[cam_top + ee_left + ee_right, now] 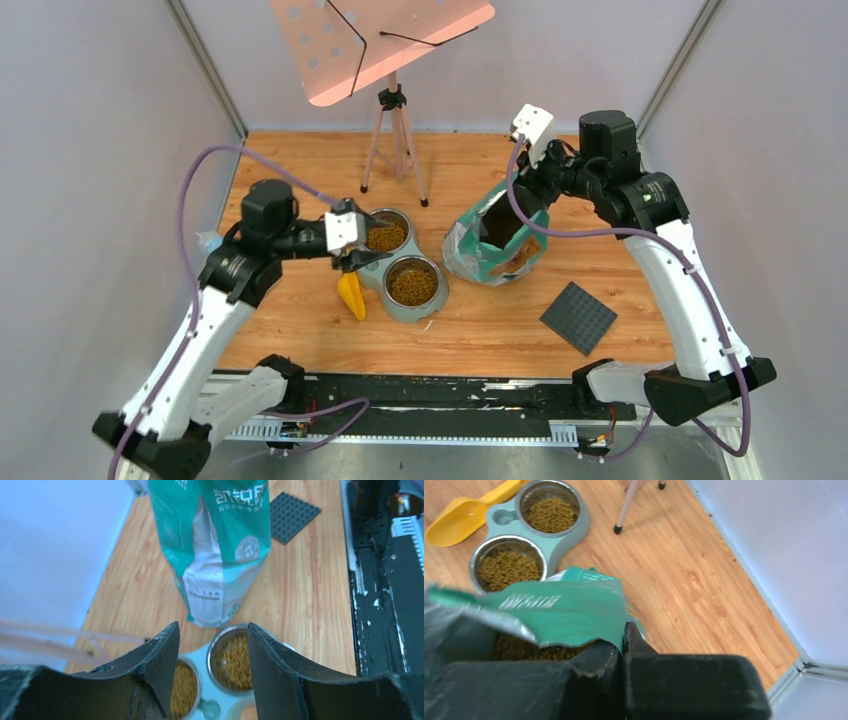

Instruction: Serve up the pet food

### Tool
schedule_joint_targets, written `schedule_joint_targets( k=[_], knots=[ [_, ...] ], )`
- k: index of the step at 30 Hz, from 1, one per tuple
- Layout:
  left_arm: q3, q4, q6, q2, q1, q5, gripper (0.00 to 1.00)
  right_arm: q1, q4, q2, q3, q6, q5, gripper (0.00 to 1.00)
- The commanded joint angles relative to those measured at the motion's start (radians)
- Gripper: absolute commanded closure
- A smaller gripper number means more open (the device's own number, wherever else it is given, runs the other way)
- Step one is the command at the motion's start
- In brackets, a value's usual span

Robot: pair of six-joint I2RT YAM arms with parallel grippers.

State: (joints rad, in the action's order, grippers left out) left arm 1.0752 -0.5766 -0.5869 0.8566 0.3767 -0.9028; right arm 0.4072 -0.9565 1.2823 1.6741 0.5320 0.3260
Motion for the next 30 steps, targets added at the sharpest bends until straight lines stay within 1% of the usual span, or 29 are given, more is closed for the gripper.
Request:
schedule_joint_targets(
  k=[1,4,5,7,8,9,10,11,12,13,14,16,17,19,21,24,26,30],
  knots=[
    [0.139,0.117,-0.021,0.181,0.132,-0.006,0.40,-0.086,0.213,-0.028,0.028,0.073,0.086,1.00],
    [0.241,0.122,0.012,0.308,0.196,-0.044,0.40,-0.091,0.223,-0.007,0.030,0.076,0.105,1.00],
    [0.253,0.148,0.029,0.326,0.231,-0.044,0.39,-0.092,0.228,-0.001,0.028,0.073,0.104,1.00],
    [0.267,0.230,0.136,0.367,0.277,-0.029,0.39,-0.092,0.244,0.009,0.025,0.056,0.093,1.00],
    [0.265,0.294,0.166,0.385,0.311,-0.016,0.39,-0.091,0.254,0.012,0.021,0.045,0.083,1.00],
    [0.257,0.323,0.212,0.392,0.327,0.027,0.39,-0.091,0.260,0.014,0.017,0.039,0.076,1.00],
    [0.250,0.381,0.231,0.401,0.368,0.064,0.39,-0.091,0.266,0.015,0.012,0.036,0.073,1.00],
    [0.233,0.409,0.264,0.405,0.388,0.143,0.39,-0.091,0.275,0.016,0.006,0.033,0.069,1.00],
    [0.224,0.464,0.279,0.409,0.420,0.179,0.39,-0.092,0.285,0.016,-0.001,0.029,0.067,1.00],
    [0.211,0.488,0.309,0.413,0.432,0.226,0.39,-0.092,0.294,0.015,-0.006,0.027,0.066,1.00],
    [0.207,0.520,0.321,0.421,0.453,0.242,0.40,-0.092,0.301,0.014,-0.011,0.022,0.064,1.00],
    [0.210,0.536,0.347,0.434,0.483,0.340,0.42,-0.092,0.309,0.018,-0.015,0.019,0.062,1.00],
    [0.209,0.545,0.370,0.438,0.488,0.404,0.42,-0.092,0.312,0.018,-0.018,0.018,0.063,1.00],
    [0.203,0.567,0.399,0.451,0.494,0.459,0.43,-0.092,0.322,0.023,-0.024,0.016,0.063,1.00],
    [0.206,0.599,0.403,0.469,0.494,0.479,0.45,-0.092,0.332,0.030,-0.027,0.011,0.062,1.00],
    [0.217,0.617,0.395,0.506,0.495,0.480,0.47,-0.092,0.346,0.048,-0.022,-0.004,0.059,1.00],
    [0.229,0.618,0.387,0.528,0.495,0.453,0.48,-0.092,0.354,0.061,-0.013,-0.016,0.051,1.00],
    [0.261,0.617,0.424,0.578,0.494,0.420,0.49,-0.091,0.366,0.083,-0.002,-0.020,0.047,1.00]
  ],
)
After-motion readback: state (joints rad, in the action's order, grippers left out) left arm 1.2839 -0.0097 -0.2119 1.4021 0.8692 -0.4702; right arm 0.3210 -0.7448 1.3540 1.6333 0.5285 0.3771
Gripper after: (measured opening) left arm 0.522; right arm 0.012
